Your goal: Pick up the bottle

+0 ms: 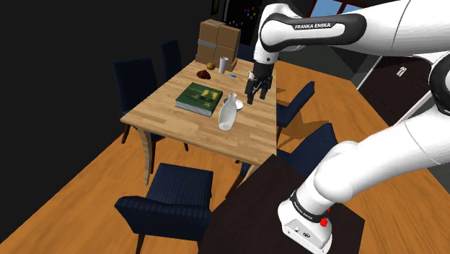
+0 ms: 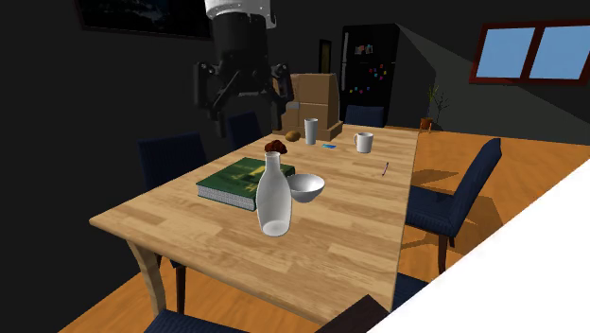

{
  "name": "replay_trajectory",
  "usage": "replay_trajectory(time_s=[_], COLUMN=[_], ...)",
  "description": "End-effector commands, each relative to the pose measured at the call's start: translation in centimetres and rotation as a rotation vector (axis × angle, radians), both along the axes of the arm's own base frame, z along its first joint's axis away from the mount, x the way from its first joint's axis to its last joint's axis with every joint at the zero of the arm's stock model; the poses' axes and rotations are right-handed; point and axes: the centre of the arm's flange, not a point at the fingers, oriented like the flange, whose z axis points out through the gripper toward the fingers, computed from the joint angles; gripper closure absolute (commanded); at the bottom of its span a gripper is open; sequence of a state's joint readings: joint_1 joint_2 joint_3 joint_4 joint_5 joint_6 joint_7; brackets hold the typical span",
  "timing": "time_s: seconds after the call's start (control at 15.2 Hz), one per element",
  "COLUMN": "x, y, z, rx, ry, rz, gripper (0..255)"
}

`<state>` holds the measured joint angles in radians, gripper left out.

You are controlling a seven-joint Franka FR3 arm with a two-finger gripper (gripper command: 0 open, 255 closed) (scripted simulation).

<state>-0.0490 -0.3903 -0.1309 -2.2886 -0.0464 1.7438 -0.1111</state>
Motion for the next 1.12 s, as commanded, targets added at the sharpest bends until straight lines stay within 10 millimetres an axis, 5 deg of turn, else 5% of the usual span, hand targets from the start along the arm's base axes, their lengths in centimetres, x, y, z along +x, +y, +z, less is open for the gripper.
replay_trajectory(time_s=[0.0,1.06], x=[1.8,17.5], y=[-1.6,-12.2], z=[-1.4,-9.8], rx=[-0.003,-0.019], ry=[-0.003,-0.026], rz=[-0.001,-0.011], gripper=[0,0])
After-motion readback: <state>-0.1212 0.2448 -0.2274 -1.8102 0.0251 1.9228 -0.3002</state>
